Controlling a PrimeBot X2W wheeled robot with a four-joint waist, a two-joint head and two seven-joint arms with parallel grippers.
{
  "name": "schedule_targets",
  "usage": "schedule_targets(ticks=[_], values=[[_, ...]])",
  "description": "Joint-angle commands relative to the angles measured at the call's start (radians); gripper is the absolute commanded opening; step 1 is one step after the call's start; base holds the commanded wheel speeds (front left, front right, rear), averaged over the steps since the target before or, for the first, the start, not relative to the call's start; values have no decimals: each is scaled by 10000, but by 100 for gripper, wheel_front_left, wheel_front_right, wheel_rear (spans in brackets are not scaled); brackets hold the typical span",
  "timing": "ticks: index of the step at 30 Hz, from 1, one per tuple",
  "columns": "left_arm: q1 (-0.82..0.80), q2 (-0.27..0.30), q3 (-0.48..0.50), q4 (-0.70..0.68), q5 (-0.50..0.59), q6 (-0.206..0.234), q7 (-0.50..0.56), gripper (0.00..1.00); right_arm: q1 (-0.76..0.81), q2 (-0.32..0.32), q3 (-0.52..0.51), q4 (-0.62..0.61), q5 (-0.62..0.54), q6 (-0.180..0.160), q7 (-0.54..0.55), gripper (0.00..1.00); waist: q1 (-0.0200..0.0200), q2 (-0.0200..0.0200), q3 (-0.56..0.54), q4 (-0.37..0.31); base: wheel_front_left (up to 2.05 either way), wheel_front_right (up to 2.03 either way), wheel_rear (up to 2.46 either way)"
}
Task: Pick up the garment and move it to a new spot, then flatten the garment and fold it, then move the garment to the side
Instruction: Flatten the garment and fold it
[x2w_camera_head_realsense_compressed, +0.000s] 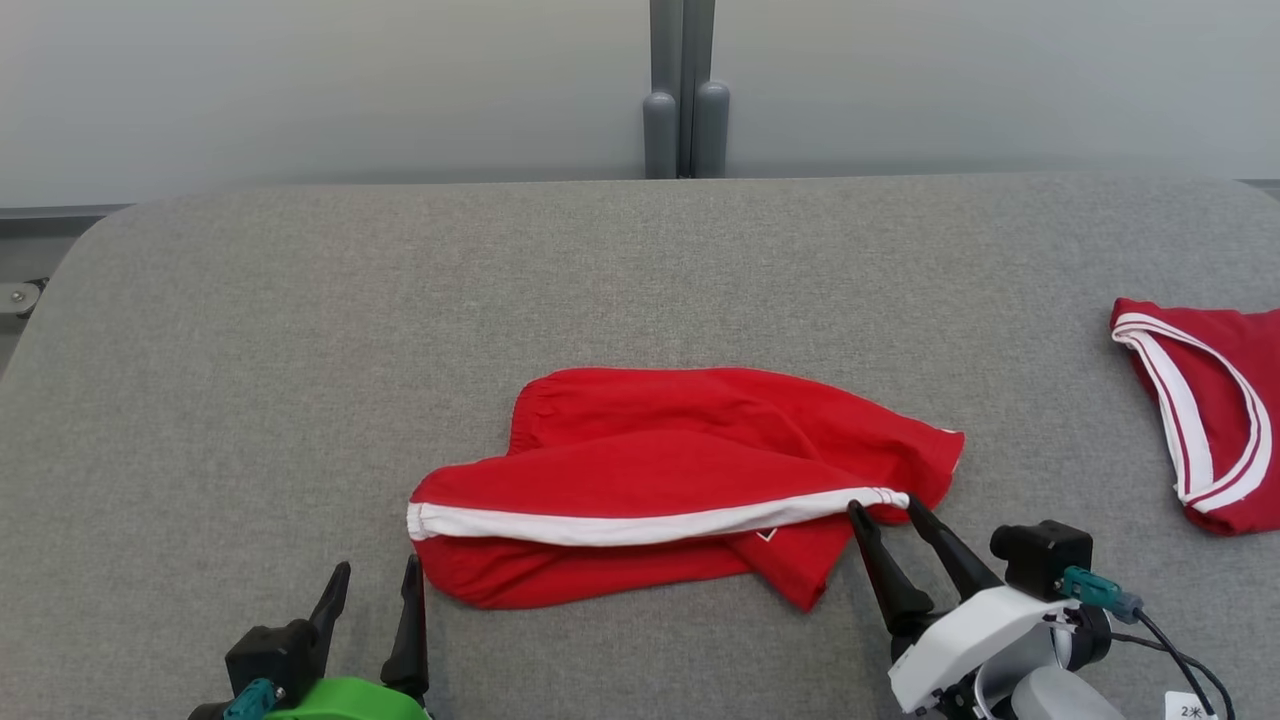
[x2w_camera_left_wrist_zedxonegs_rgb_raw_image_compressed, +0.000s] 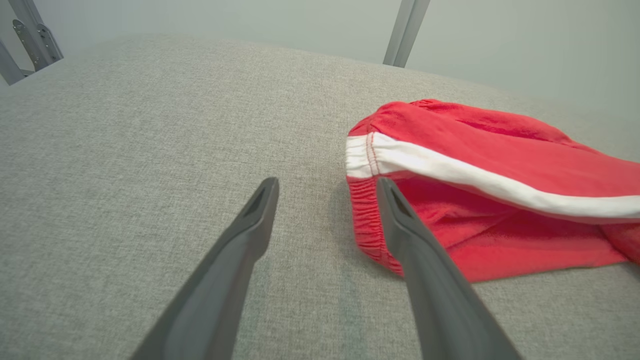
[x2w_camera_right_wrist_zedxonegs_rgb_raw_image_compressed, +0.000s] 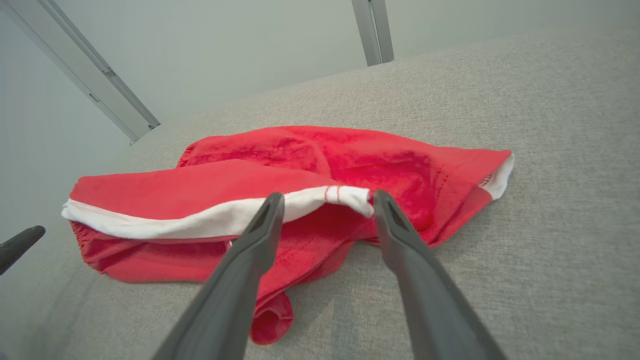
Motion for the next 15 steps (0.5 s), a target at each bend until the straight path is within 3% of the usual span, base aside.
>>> schedule_targets(ticks=[1,5,7,13,15], values=[[-138,15,-1,-38,-96,-31,7,100,-114,-82,50,-19,128,-17,-27,84,0,0,28,0,0,0,0],[-140,15,17,-52,-111,-31,7,100,-109,-98,94,11,346,-17,-27,66,0,0,61,-35,0,0,0],[-164,15,8,-56,-113,-31,7,100,-152,-137,149,5,454,-17,-27,53,0,0,79,-53,0,0,0],[-251,15,-50,-70,-136,-31,7,100,-239,-180,235,120,728,-17,-27,47,0,0,130,-51,0,0,0],[-258,15,-58,-71,-134,-31,7,100,-282,-180,252,159,742,-17,-27,30,0,0,146,-38,0,0,0]])
